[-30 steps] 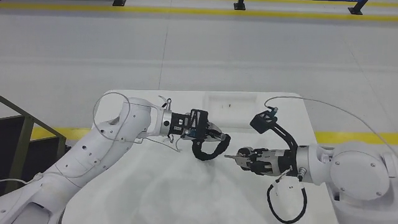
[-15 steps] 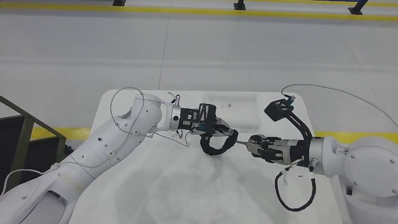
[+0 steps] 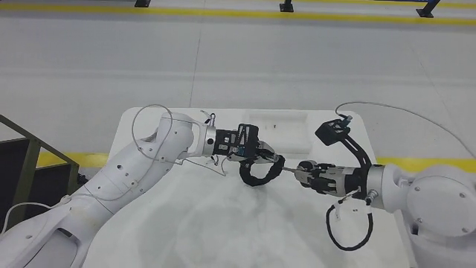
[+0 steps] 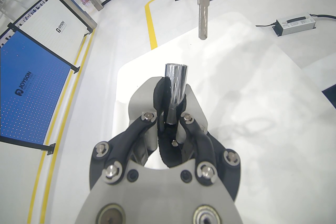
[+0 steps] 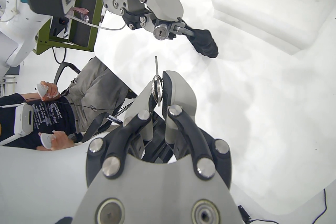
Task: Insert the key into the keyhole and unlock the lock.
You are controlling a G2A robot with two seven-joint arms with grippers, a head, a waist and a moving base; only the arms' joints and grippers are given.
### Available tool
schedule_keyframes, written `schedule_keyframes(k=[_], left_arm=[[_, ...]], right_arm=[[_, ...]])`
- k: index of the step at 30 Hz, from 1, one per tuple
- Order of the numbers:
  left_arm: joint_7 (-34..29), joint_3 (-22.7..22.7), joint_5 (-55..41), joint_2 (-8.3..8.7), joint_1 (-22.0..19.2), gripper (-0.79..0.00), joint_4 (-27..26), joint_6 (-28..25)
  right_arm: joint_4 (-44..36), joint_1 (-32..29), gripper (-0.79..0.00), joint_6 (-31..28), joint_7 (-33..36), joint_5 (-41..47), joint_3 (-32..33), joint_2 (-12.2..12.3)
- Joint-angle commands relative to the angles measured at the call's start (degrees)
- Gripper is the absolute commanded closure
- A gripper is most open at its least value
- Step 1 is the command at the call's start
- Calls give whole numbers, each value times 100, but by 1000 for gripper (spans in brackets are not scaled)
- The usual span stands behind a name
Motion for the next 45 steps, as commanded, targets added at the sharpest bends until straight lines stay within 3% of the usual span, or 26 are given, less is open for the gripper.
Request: schedule_keyframes(k=[1, 5, 18, 27, 45], left_arm=[[-119, -56, -94, 3, 113, 0, 22, 111], [-99, -166, -427, -35, 233, 0, 185, -30], [681, -21, 169, -338, 201, 0, 541, 111], [1069, -36, 424, -509, 231, 0, 739, 487], [1223, -120, 809, -746, 327, 0, 890, 873]], right_arm=[[0, 105, 0, -41, 77, -86, -67, 22], [0, 394, 0, -14, 276, -266, -186, 76], [0, 700, 0, 114, 150, -832, -467, 323], [0, 637, 0, 147, 117, -527, -454, 548], [0, 564, 0, 601, -337, 370, -492, 1111]])
